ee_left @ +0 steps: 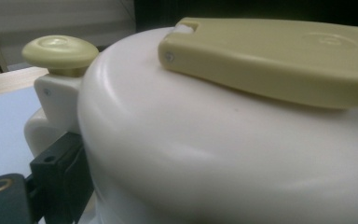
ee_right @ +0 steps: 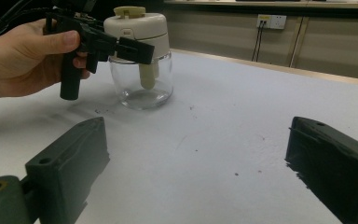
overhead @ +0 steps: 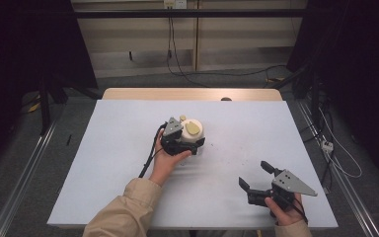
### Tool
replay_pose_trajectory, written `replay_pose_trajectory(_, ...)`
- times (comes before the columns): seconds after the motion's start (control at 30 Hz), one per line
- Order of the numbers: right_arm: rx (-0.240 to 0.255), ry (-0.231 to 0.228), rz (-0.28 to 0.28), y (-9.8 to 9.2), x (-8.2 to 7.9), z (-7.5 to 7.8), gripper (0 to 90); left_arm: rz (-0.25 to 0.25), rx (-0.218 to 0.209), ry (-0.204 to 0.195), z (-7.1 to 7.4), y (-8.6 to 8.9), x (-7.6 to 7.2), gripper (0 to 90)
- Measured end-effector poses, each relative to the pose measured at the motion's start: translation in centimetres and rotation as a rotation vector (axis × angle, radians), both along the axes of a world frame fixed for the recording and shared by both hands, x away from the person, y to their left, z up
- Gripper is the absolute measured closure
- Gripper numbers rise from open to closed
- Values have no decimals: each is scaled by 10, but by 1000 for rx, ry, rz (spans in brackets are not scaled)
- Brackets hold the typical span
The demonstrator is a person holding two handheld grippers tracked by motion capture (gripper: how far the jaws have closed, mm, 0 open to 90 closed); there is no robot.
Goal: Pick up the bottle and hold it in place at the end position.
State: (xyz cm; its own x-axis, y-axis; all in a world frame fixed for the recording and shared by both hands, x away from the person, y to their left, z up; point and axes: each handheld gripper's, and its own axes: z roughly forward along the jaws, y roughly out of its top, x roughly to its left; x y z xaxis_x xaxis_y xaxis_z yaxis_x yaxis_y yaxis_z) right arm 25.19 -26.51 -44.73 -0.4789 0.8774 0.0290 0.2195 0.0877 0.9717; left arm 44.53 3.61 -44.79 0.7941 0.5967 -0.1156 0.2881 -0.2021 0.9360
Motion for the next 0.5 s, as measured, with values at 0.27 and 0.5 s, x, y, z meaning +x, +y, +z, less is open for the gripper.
replay_pose_trajectory(0.27,-1,0,-1,0,0,0,48,-1,17,1,0,1,0,60)
replay_pose_trajectory(0.5,1,1,-4,0,-1,0,48,4,15,18,1,2,-2,53)
